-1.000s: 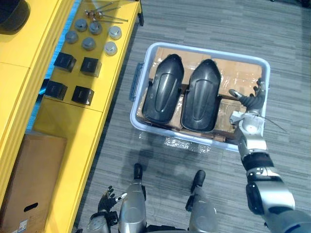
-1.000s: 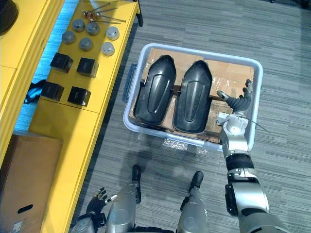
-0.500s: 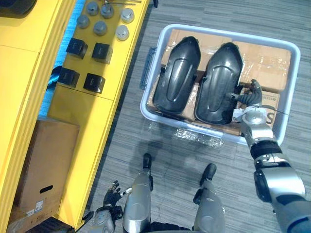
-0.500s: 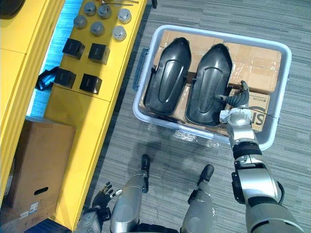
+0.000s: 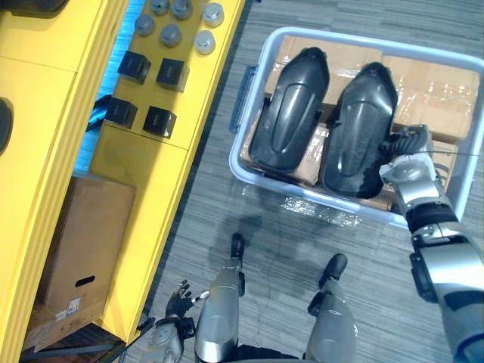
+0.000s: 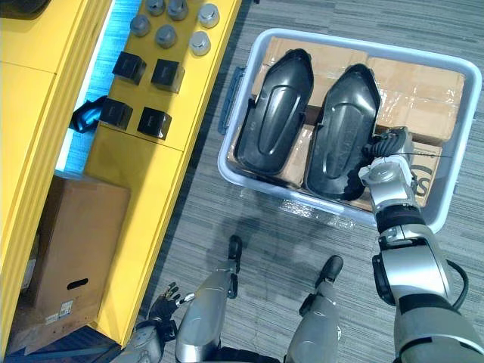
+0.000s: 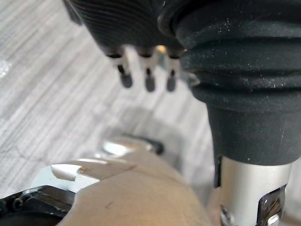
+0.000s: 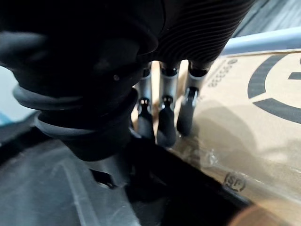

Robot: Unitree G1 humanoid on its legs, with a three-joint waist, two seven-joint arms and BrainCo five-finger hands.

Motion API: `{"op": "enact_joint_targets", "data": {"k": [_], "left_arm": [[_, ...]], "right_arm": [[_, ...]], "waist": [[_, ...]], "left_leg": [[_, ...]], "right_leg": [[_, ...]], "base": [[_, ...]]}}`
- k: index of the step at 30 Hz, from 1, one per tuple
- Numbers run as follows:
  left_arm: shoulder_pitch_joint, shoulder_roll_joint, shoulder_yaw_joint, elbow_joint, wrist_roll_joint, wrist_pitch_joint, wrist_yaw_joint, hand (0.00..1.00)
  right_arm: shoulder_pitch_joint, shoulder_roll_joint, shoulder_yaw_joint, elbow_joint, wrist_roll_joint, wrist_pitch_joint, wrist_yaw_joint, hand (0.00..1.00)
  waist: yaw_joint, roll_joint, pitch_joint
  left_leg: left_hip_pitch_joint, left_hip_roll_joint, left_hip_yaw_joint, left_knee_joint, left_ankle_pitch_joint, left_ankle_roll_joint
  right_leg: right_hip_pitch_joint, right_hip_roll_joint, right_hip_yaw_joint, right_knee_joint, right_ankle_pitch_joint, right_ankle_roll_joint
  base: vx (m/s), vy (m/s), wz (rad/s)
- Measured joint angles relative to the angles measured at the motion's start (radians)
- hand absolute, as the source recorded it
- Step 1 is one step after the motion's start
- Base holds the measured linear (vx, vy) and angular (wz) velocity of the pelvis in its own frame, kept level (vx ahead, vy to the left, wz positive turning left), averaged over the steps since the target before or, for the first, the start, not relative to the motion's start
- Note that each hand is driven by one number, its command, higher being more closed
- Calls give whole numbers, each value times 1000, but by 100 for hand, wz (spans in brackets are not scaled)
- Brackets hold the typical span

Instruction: Walk over and take plastic housings, then place them on the shelf

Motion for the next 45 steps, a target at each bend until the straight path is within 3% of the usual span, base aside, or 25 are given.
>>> {"op": "enact_joint_targets", "data": {"k": [6, 11, 15, 18, 19, 24, 29, 32, 40, 43, 45], "left_arm": [[-8, 5, -36, -1, 9, -36, 3, 0], [-43, 5, -66, -28, 60, -45, 90, 0], [-107, -48, -74, -193, 49, -42, 146, 0], [-107, -47, -62, -338, 49, -39, 156, 0], [-103, -46, -46, -402, 54, -30, 166, 0], [-50, -38, 21, -723, 170, 39, 242, 0], [-82, -4, 90, -881, 245, 101, 315, 0], [-123, -3, 103, -905, 297, 136, 350, 0], [-312, 31, 60, -910, 366, 142, 358, 0], [-459, 32, 29, -836, 367, 149, 356, 0], [-626, 38, 2, -701, 335, 176, 340, 0]], "right_arm": [[-9, -2, 2, 40, -9, -9, -75, 100], [13, 0, 26, 54, -73, -145, -149, 100], [61, -1, 44, -3, -148, -211, -158, 100], [103, -3, 44, -64, -185, -234, -166, 100], [116, -4, 44, -96, -201, -237, -167, 100], [161, -38, 34, -240, -225, -247, -173, 100], [178, -40, 4, -263, -225, -275, -218, 100], [176, -39, 0, -263, -225, -309, -249, 100], [40, -19, 20, -210, -225, -346, -304, 100], [-35, -16, 39, -200, -225, -350, -324, 100], [-107, 9, 48, -175, -225, -359, -340, 100]], "waist": [[3, 12, -7], [-9, 25, -13], [-33, 26, -14], [-61, 26, -14], [-80, 26, -14], [-114, 36, -13], [-124, 37, -13], [-123, 37, -13], [-118, 37, -14], [-118, 37, -14], [-121, 37, -15]], "left_leg": [[1, -9, -8, -19, 17, 3], [19, -12, 3, -60, 44, 3], [41, -18, 30, -79, 56, 7], [55, -19, 43, -84, 56, 7], [60, -19, 48, -86, 56, 7], [94, -18, 71, -103, 55, 7], [117, -18, 77, -108, 55, 7], [117, -18, 76, -109, 55, 7], [99, -15, 78, -112, 57, 5], [84, -15, 78, -111, 58, 6], [61, -16, 82, -111, 62, 8]], "right_leg": [[3, -9, -18, 5, 0, 0], [-8, -13, -11, 9, 0, 0], [-20, -20, 20, 15, 3, 1], [-20, -21, 37, 16, 3, 2], [-20, -22, 40, 16, 3, 2], [-16, -20, 66, 16, 3, 2], [2, -20, 71, 16, 3, 2], [4, -19, 70, 12, 7, 1], [4, -8, 69, -34, 39, -5], [-4, -6, 67, -45, 49, -9], [-32, -5, 70, -48, 59, -12]], "base": [[-16, -8, 8], [-27, -11, -2], [4, -6, -15], [35, -14, -17], [33, -14, -12], [19, -12, -15], [-14, -4, -3], [-11, 2, 0], [1, -1, 0], [0, 0, 0], [10, -17, -5]]}}
